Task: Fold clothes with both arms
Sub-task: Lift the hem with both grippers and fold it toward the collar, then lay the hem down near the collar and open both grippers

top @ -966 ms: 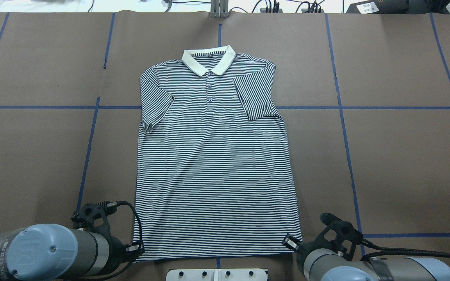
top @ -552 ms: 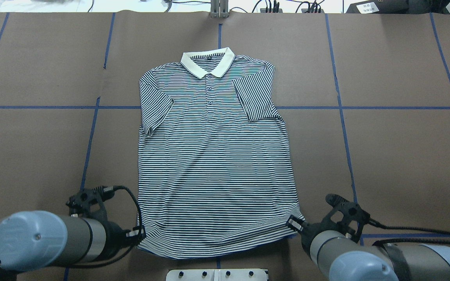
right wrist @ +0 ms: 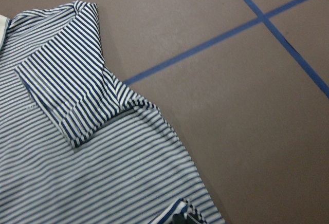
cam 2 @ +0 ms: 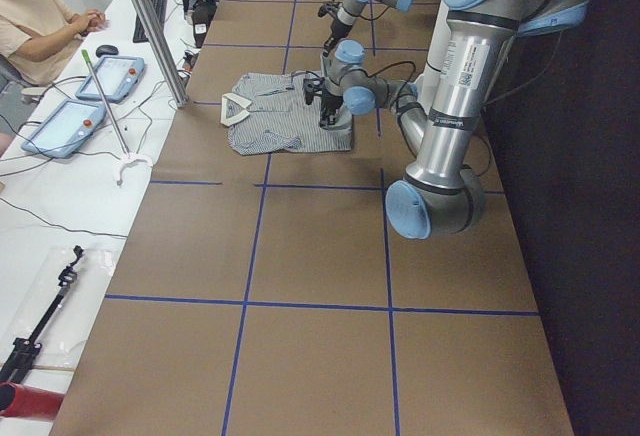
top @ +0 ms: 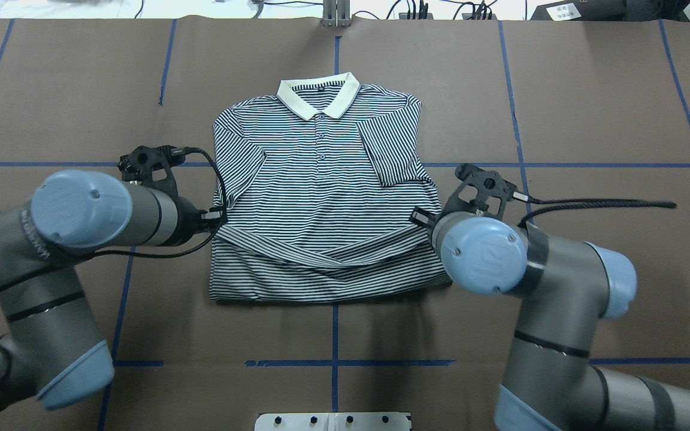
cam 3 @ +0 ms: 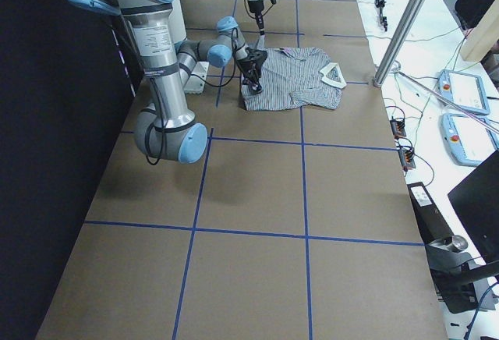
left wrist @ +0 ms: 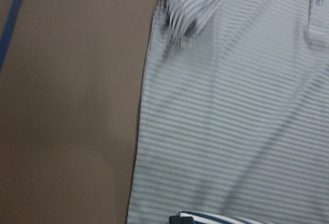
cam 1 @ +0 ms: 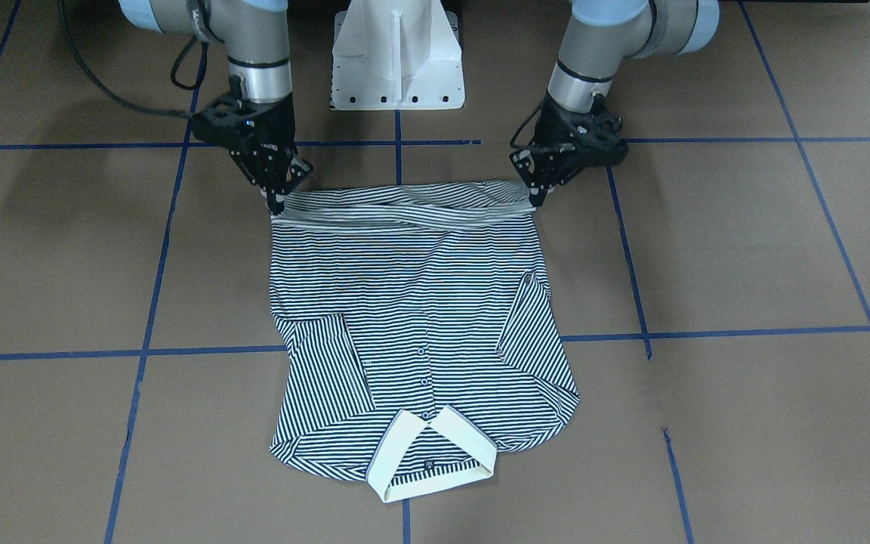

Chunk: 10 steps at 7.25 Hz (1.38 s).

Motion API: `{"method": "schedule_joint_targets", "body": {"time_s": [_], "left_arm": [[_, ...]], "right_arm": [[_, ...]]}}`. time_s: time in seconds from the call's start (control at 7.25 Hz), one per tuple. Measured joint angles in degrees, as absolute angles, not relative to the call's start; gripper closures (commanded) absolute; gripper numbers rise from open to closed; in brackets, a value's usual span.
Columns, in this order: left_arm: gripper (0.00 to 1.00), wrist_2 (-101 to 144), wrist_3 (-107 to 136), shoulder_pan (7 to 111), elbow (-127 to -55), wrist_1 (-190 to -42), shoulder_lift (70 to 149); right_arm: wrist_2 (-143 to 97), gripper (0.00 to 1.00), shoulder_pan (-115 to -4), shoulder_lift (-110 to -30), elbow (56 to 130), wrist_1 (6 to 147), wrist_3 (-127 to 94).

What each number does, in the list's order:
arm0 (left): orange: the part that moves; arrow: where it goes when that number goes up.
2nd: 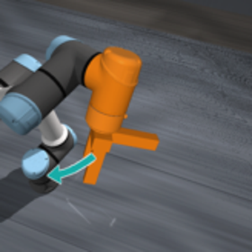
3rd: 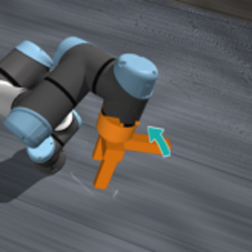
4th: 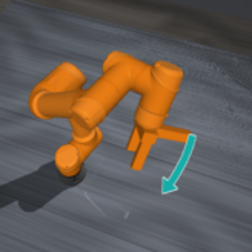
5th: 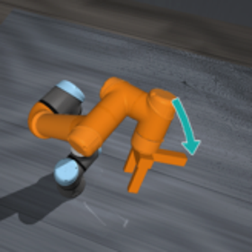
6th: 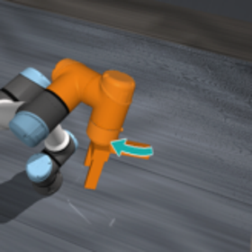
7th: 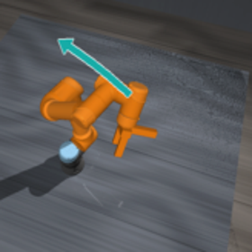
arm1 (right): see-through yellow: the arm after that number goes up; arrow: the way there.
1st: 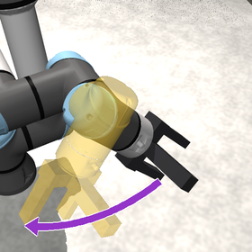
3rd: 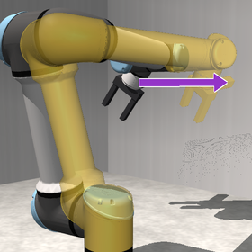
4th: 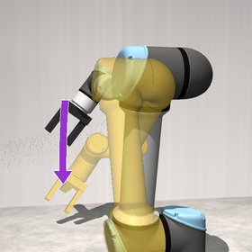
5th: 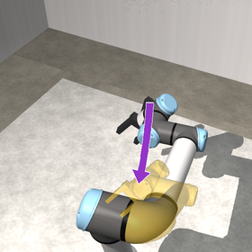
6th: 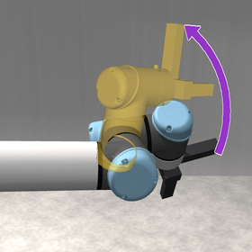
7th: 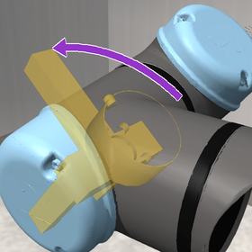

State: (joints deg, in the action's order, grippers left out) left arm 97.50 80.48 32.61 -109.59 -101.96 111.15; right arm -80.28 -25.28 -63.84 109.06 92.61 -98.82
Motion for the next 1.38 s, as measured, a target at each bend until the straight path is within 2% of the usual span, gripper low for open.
{"method": "schedule_joint_targets", "body": {"time_s": [0.41,0.55,0.97,1.38], "left_arm": [[1.00,97.4,73.2,41.9,-93.2,-111.6,116.9],[1.00,97.3,72.4,43.3,-89.0,-114.3,118.2],[1.00,95.9,71.9,44.4,-81.4,-117.3,122.9],[1.00,94.8,72.0,44.7,-74.2,-123.3,125.1]], "right_arm": [[-85.2,1.00,-36.4,-53.2,84.0,78.9,-90.7],[-86.6,1.00,-38.5,-50.3,78.8,77.3,-88.9],[-88.2,1.00,-40.8,-43.5,68.4,76.0,-85.7],[-88.0,1.00,-41.0,-41.6,63.5,73.5,-83.8]]}}
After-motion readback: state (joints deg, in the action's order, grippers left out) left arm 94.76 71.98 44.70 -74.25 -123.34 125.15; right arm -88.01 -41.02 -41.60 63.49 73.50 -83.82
